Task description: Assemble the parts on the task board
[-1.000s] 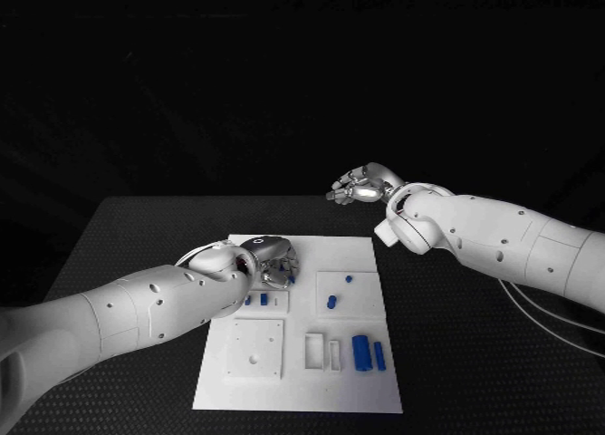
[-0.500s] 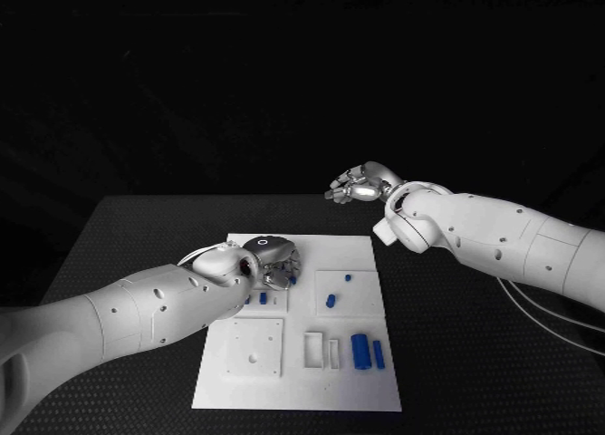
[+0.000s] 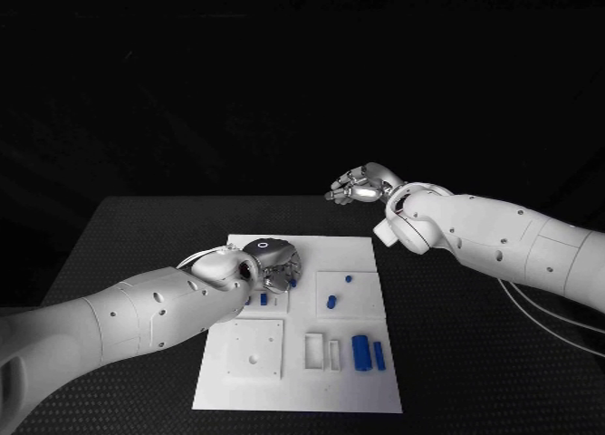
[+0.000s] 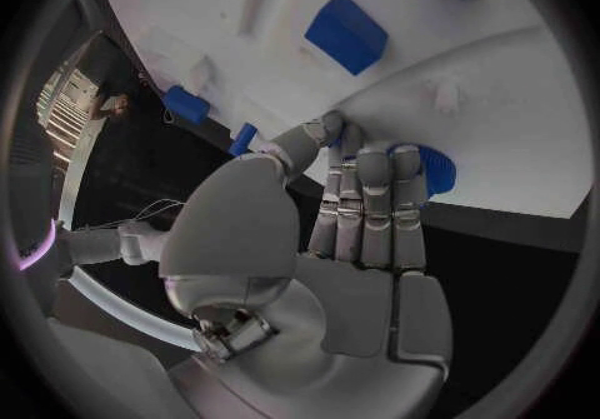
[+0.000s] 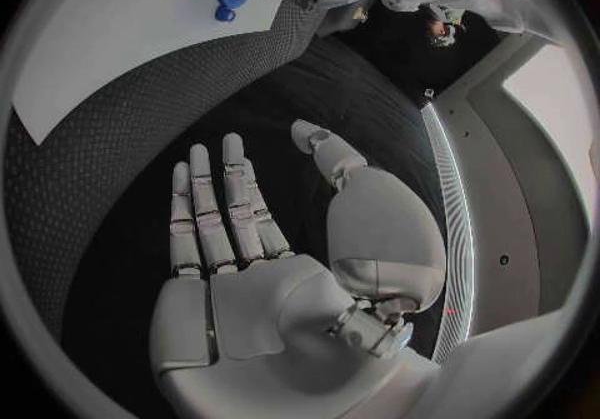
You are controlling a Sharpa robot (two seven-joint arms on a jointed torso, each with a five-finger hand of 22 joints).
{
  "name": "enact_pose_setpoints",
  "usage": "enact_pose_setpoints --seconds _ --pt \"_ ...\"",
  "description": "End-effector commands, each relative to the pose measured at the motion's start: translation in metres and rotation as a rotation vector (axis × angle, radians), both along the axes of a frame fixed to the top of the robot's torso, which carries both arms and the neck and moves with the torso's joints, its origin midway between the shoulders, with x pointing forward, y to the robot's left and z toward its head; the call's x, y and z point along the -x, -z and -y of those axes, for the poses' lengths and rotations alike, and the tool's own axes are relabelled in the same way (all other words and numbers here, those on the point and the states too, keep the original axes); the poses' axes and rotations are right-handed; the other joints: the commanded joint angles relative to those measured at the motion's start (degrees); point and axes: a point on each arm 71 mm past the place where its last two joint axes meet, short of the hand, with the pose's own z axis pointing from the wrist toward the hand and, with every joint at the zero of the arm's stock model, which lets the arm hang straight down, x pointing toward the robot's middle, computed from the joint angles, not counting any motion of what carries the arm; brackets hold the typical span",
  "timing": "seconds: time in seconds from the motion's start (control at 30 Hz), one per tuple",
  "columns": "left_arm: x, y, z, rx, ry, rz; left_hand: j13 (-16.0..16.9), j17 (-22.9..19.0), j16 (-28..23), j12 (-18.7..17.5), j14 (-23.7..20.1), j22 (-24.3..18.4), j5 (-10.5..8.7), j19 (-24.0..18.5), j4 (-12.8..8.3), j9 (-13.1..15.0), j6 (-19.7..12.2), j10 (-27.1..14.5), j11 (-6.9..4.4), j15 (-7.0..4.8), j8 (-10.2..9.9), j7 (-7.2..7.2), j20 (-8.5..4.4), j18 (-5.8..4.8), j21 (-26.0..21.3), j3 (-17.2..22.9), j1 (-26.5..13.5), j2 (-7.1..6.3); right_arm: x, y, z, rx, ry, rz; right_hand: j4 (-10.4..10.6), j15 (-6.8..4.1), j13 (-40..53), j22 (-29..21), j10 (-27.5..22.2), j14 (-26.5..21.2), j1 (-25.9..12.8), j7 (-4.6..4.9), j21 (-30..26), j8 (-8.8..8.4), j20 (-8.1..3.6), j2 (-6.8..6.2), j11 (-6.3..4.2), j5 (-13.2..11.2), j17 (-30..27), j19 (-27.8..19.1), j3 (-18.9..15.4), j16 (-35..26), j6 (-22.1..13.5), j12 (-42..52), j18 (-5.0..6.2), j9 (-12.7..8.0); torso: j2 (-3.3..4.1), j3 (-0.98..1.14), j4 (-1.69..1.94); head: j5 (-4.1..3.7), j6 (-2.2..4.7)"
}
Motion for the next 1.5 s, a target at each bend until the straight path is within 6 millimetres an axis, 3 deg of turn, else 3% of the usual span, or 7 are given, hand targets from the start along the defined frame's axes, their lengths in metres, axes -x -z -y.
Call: enact_pose_setpoints --seconds 0.03,0.27,0.53,0.67,0.8,1.3,1.5 --pt "0.006 0.01 -0.003 -0.008 -0.002 -0.032 0.1 0.1 0.4 0.4 0.5 0.8 0.32 0.4 -0.1 0.1 0.5 0.5 -0.05 0.04 0.3 -0.06 -2.15 0.48 0.2 -0.1 -0.1 0.65 0.001 0.0 -0.001 -0.002 -0.014 0.001 0.2 -0.08 -0.1 0.1 -5.3 -0.5 -0.3 0.24 -0.3 0.24 0.09 0.19 3.06 0.2 -0.1 -0.1 -0.1 0.4 0.4 0.2 -0.21 -0.1 0.03 -0.02 -0.02 0.13 0.11" --pt "0.006 0.002 -0.008 0.059 -0.028 -0.033 0.0 0.1 0.4 0.4 0.8 0.8 0.48 0.6 -0.2 0.1 0.8 0.9 -0.18 -0.09 0.4 -0.19 -2.29 0.48 0.3 -0.1 -0.3 0.72 0.001 0.0 0.0 -0.002 -0.012 0.002 0.2 -0.08 -0.1 0.1 -5.3 -0.5 -0.3 0.23 -0.4 0.25 0.09 0.2 3.05 0.2 -0.1 -0.1 -0.1 0.4 0.4 0.3 -0.2 -0.1 -0.04 0.02 0.03 0.25 0.22" --pt "-0.005 -0.022 -0.015 0.163 -0.087 -0.021 0.0 0.1 0.5 0.3 1.1 0.8 0.68 0.9 -0.3 0.0 1.0 1.1 -0.28 -0.2 0.5 -0.28 -2.44 0.48 0.4 -0.1 -0.4 0.7 0.001 0.0 0.002 -0.001 -0.009 0.002 0.2 -0.08 -0.2 0.2 -5.3 -0.5 -0.3 0.22 -0.4 0.27 0.09 0.21 3.04 0.2 -0.1 -0.1 -0.1 0.4 0.4 0.3 -0.19 -0.1 -0.03 -0.04 0.04 0.5 0.6" --pt "-0.006 -0.029 -0.019 0.184 -0.099 -0.037 0.0 0.1 0.5 0.3 1.2 0.8 0.68 0.9 -0.3 0.0 1.1 1.2 -0.31 -0.23 0.6 -0.31 -2.47 0.47 0.4 -0.1 -0.4 0.69 0.001 0.0 0.003 -0.001 -0.008 0.002 0.2 -0.08 -0.2 0.2 -5.3 -0.5 -0.2 0.22 -0.4 0.28 0.09 0.21 3.04 0.2 -0.1 -0.1 -0.1 0.4 0.4 0.3 -0.19 -0.1 -0.06 0.06 0.07 0.7 0.75" --pt "-0.007 -0.032 -0.026 0.187 -0.109 -0.065 0.0 0.2 0.5 0.3 1.2 0.8 0.69 0.9 -0.3 0.0 1.1 1.3 -0.32 -0.24 0.6 -0.32 -2.48 0.46 0.4 -0.1 -0.5 0.69 0.001 0.0 0.004 0.0 -0.006 0.001 0.2 -0.08 -0.2 0.2 -5.3 -0.5 -0.2 0.21 -0.5 0.29 0.09 0.2 3.03 0.2 -0.1 -0.1 -0.1 0.4 0.5 0.3 -0.18 -0.1 -0.04 -0.03 0.12 0.74 0.8" --pt "-0.01 -0.032 -0.081 0.113 -0.192 -0.109 -0.1 0.2 0.4 0.3 1.2 0.8 0.69 0.9 -0.4 0.0 1.2 1.4 -0.35 -0.26 0.6 -0.35 -2.49 0.42 0.3 -0.1 -0.6 0.67 0.001 0.0 0.011 0.003 0.003 -0.001 0.1 -0.09 -0.2 0.2 -5.3 -0.5 -0.2 0.21 -0.5 0.3 0.1 0.19 3.02 0.2 -0.2 0.0 -0.2 0.4 0.5 0.3 -0.18 -0.1 -0.01 -0.17 0.25 1.29 0.8" --pt "-0.009 -0.031 -0.088 0.085 -0.194 -0.107 -0.1 0.2 0.5 0.3 1.2 0.8 0.68 0.9 -0.4 0.0 1.2 1.5 -0.37 -0.29 0.6 -0.37 -2.5 0.41 0.3 -0.1 -0.6 0.66 0.001 0.0 0.01 0.004 0.002 -0.001 0.1 -0.09 -0.3 0.2 -5.3 -0.5 -0.2 0.21 -0.5 0.31 0.1 0.19 3.02 0.2 -0.2 0.0 -0.2 0.4 0.5 0.3 -0.18 -0.1 0.04 -0.19 0.15 1.67 0.61"
